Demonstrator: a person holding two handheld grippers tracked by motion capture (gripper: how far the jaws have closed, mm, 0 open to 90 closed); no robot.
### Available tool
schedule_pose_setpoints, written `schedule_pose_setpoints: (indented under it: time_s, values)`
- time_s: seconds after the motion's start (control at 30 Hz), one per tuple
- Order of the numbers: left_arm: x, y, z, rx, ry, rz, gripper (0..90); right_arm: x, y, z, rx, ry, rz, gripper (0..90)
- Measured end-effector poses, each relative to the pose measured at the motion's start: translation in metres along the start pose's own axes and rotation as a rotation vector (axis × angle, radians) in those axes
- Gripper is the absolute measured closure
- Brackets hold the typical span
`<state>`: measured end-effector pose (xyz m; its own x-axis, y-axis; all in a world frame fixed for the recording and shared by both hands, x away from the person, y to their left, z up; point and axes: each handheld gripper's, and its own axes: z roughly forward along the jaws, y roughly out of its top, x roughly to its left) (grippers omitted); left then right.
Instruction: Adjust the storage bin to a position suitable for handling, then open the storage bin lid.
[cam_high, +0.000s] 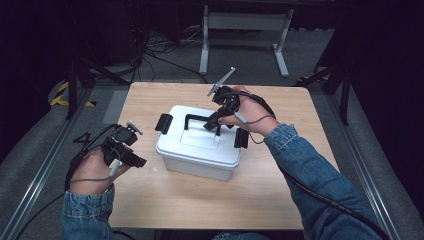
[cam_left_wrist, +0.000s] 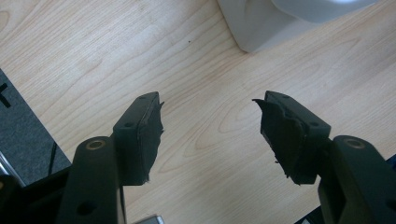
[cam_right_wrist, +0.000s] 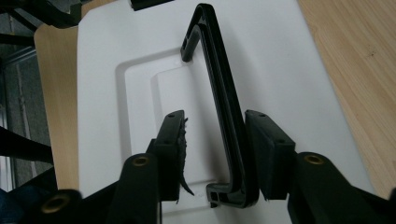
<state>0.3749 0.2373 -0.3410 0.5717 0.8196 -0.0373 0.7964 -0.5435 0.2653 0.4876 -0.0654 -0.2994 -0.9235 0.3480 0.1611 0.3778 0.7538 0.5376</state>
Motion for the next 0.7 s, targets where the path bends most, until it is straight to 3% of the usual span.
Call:
schedule_pose_setpoints:
  time_s: [0.1, 0.2, 0.27, 0.43, 0.7]
  values:
    - [-0.0007, 0.0004, -0.0007, -0.003, 0.003, 0.002, 38.9, 0.0016, 0.0009, -0.0009, 0.010, -0.016, -0.016, 70.4]
    - [-0.0008, 0.0017, -0.0010, -0.001, 0.014, 0.024, 38.9, 0.0047, 0.0001, -0.0024, 0.024, 0.001, -0.016, 80.9]
    - [-0.0018, 0.0021, -0.0002, 0.004, -0.002, 0.015, 38.9, 0.0063, -0.0004, -0.0032, 0.027, 0.017, -0.026, 82.0]
    - [-0.0022, 0.0016, -0.0002, 0.006, 0.006, 0.021, 38.9, 0.0095, 0.0000, -0.0036, 0.023, -0.006, -0.077, 83.0]
    - [-0.0001, 0.0010, -0.0014, -0.004, 0.001, 0.003, 38.9, 0.0101, 0.0005, -0.0087, -0.007, 0.001, -0.085, 83.9]
